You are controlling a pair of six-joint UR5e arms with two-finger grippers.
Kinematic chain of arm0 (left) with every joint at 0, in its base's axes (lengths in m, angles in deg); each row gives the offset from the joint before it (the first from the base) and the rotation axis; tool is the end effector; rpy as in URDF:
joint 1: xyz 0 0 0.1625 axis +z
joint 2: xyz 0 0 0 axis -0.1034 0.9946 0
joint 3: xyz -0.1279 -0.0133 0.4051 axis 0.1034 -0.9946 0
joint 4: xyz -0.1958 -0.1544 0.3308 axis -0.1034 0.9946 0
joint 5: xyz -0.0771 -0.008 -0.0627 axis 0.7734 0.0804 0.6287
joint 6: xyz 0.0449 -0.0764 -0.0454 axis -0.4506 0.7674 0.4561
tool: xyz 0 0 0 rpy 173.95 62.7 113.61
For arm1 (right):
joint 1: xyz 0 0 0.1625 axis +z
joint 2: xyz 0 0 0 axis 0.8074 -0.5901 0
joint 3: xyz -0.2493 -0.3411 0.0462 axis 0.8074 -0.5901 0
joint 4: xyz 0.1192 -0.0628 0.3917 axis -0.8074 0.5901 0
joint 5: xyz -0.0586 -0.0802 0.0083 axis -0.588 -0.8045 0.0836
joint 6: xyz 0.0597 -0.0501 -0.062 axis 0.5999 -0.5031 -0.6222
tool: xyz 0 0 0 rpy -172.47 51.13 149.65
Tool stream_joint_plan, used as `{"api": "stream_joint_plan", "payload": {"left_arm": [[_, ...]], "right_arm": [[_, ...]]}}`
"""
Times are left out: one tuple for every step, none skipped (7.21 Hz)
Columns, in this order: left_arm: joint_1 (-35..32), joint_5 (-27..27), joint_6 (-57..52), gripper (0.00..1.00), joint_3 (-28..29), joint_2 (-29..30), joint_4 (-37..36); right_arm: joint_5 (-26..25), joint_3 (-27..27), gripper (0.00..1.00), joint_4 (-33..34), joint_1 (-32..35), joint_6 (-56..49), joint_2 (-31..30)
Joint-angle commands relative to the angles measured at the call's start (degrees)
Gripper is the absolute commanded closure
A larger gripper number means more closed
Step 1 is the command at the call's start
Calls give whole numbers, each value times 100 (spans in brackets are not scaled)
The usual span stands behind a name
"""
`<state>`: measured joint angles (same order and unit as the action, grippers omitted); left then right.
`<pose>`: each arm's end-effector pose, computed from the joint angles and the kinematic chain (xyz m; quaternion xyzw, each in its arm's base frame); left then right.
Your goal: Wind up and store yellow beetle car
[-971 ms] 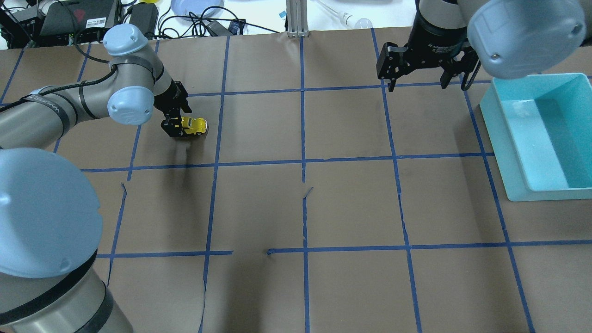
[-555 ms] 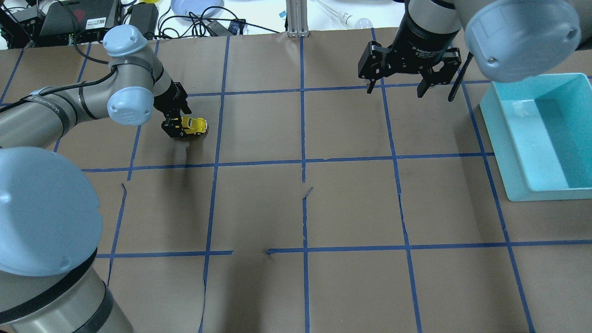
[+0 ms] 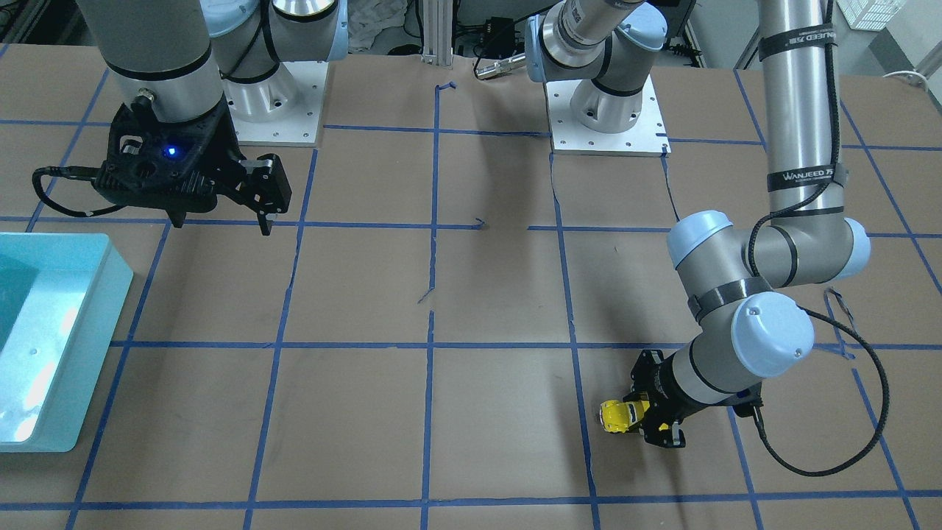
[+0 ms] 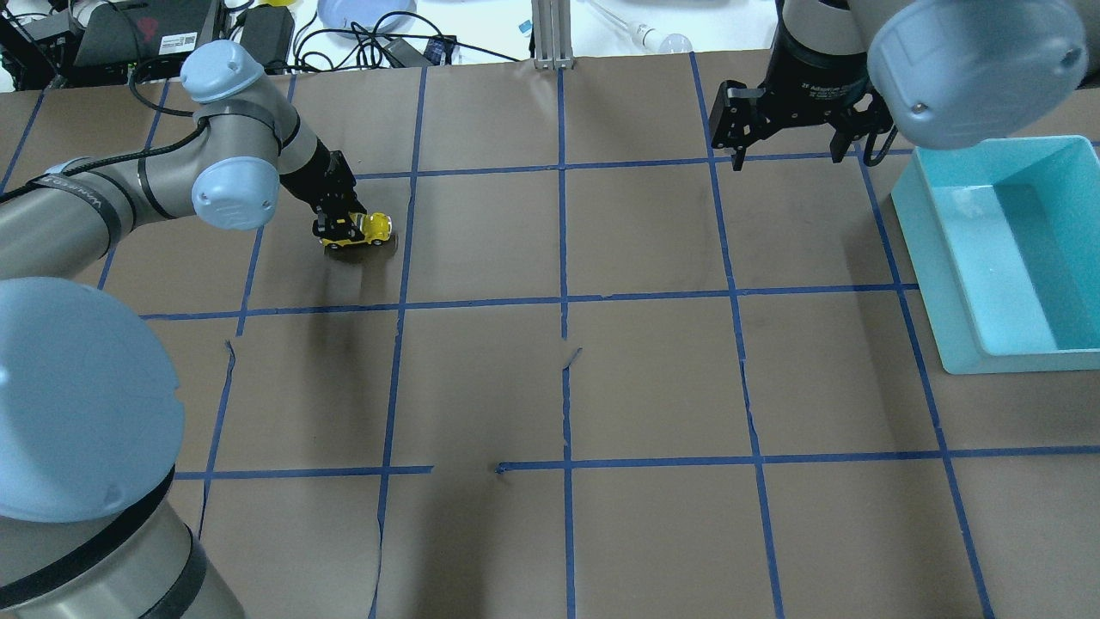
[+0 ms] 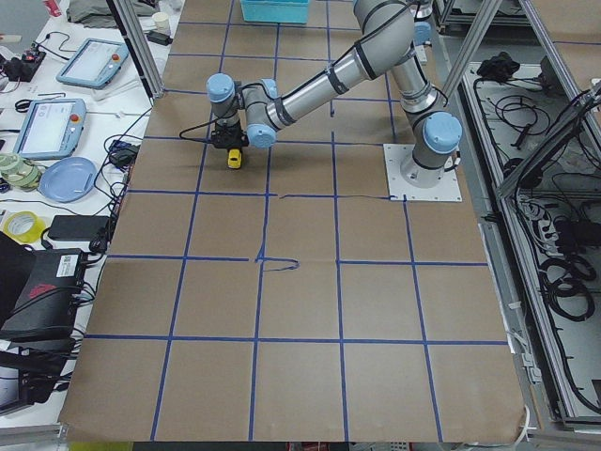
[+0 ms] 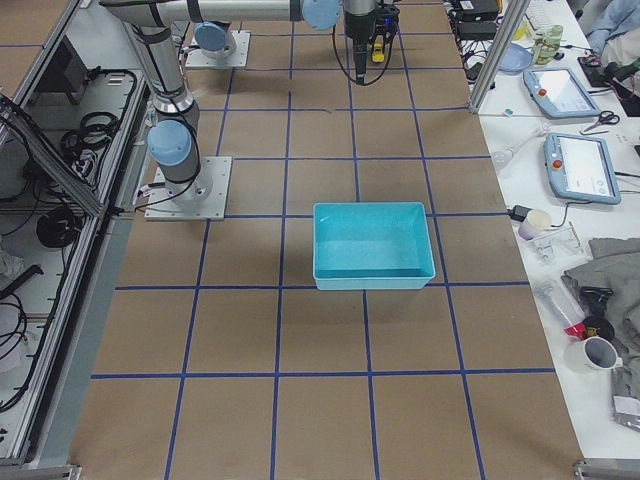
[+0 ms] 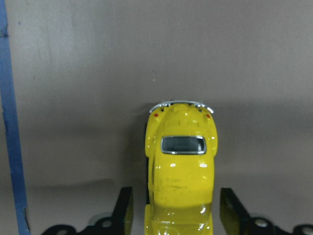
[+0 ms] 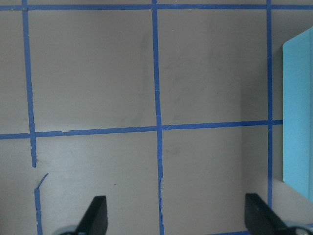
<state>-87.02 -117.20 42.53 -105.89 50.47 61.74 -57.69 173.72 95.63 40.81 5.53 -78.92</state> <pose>-0.0447 -0.6725 0.2041 0.7246 -0.6850 -0.0406 0.0646 0.1654 -0.5251 0.4840 -0.0113 -0.9972 0.0537 0.0505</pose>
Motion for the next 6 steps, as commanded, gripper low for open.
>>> {"api": "stream_joint_plan", "payload": {"left_arm": [[41,296,71,100,66,-86,149],[-3,697,71,100,66,-130,237],[-82,762,71,100,49,-104,247],[-187,763,54,100,31,-69,247],[-231,763,-25,100,14,-16,256],[-232,754,-60,100,22,10,282]], "right_arm": [[8,149,0,1160,1,-19,156],[157,194,0,1212,1,-1,149],[176,203,0,1212,1,8,132],[298,203,0,1091,-16,78,97],[603,125,0,298,-8,70,44],[606,115,0,159,-16,61,43]]}}
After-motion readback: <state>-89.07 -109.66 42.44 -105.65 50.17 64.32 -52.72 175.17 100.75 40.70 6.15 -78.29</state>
